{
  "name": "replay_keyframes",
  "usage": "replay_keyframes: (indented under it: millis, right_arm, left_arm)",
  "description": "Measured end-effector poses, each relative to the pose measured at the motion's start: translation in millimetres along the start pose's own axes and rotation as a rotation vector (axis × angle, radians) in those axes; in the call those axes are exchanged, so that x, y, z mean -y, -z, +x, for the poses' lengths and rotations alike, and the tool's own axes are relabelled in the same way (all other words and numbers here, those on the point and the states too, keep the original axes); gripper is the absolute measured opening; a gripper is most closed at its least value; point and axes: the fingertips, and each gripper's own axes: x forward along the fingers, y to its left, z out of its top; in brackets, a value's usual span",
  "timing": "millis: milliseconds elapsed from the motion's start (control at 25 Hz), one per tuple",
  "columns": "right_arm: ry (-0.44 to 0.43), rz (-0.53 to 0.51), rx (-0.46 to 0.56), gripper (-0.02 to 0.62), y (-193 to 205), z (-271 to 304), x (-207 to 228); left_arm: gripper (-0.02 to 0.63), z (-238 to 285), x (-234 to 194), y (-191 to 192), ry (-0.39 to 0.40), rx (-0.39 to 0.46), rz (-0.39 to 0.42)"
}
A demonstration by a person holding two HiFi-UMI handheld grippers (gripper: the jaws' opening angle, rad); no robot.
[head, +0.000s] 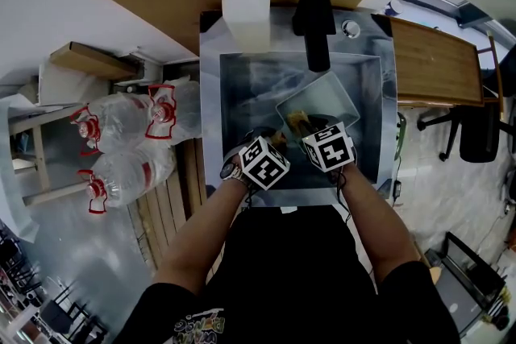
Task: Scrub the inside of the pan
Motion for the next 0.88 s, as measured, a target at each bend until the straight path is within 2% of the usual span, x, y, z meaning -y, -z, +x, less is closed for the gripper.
replay_keyframes:
  millis: [200,480,880]
  right_arm:
    - [-0.005,0.017,-0.035,0.080,10.7,7.1,-7.0]
    - [0.038,-0.036,-0.043,0.081,11.3,10.8,0.2]
    - [0.148,0.029,-0.020,0.081,7.8,1.6,58.9]
  left_arm:
    - [0.172,0.5,0.0,-0.2,0.000,0.000,0.000]
    - [0.172,-0.7,0.4,0.1,0.000,0.004,0.002]
    - [0.172,0.2,0.9,0.8,0.001,0.003,0.000]
